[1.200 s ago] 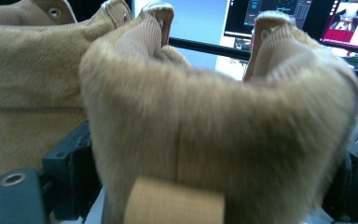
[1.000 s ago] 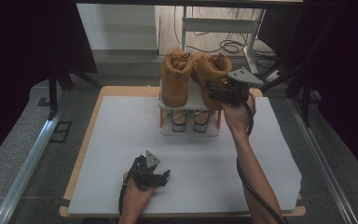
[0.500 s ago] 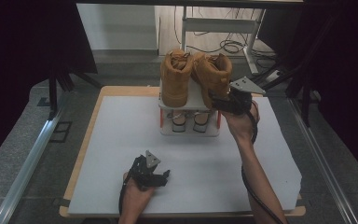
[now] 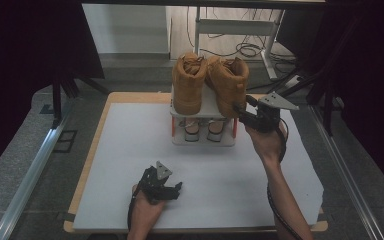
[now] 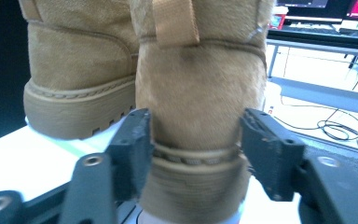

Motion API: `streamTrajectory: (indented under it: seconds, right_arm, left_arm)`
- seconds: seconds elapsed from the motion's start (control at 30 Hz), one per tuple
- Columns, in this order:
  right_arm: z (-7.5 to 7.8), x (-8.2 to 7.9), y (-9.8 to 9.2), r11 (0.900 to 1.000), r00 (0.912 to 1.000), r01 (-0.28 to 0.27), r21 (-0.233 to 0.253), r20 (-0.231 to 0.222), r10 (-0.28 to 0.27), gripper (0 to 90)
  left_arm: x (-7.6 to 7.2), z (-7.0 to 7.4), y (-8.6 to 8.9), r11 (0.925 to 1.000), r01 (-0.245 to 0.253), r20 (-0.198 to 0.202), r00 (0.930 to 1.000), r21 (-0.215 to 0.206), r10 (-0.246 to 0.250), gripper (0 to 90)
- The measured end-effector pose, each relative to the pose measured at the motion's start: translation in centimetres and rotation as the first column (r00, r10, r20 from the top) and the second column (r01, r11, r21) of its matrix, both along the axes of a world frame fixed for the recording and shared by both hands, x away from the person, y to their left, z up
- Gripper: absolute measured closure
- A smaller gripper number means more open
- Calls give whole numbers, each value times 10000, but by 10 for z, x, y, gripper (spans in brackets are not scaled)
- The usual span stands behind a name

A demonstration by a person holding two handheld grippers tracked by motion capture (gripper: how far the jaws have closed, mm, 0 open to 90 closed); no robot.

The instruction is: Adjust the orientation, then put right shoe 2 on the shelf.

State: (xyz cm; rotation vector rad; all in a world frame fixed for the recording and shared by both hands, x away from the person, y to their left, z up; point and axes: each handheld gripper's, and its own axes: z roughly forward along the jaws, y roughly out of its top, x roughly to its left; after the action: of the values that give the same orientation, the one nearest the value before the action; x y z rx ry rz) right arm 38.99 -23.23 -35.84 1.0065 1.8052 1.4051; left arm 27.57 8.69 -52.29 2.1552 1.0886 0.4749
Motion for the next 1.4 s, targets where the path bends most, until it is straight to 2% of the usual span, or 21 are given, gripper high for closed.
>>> streamTrajectory:
  seconds: [0.17, 0.33, 0.47, 0.57, 0.73, 0.9, 1.07, 1.4]
  right_arm:
    - [-3, -8, -10, 9999, 9999, -131, -52, 48, 131, 634]
    - [-9, -11, -14, 9984, 9999, -106, -560, -10, 105, 754]
    - [-16, -13, -16, 9934, 10000, 12, -1146, 18, -10, 841]
    - [-21, -14, -18, 9919, 9999, -107, -1269, -60, 100, 891]
    - [-25, -13, -19, 9949, 9995, -285, -969, -137, 273, 897]
    - [-25, -12, -18, 9956, 9992, -361, -866, -190, 346, 898]
    - [-27, -8, -7, 9951, 9986, -514, -848, -140, 504, 897]
    - [-29, 1, 6, 9951, 9973, -677, -716, -343, 654, 897]
  left_arm:
    - [0, 0, 0, 10000, -19, 2, 10000, -20, 19, 157]
    - [0, 0, 0, 10000, -40, -15, 10000, -26, 40, 157]
    - [0, 0, 0, 10000, -36, -21, 10000, -28, 36, 157]
    - [0, 0, 0, 10000, -30, -24, 10000, -26, 30, 157]
    - [0, 0, 0, 10000, -17, -4, 10000, 0, 17, 157]
    - [0, 0, 0, 10000, -24, -3, 10000, 2, 24, 157]
    - [0, 0, 0, 10000, -20, 33, 10000, 33, 19, 157]
    - [0, 0, -1, 10000, -24, 29, 10000, 13, 24, 157]
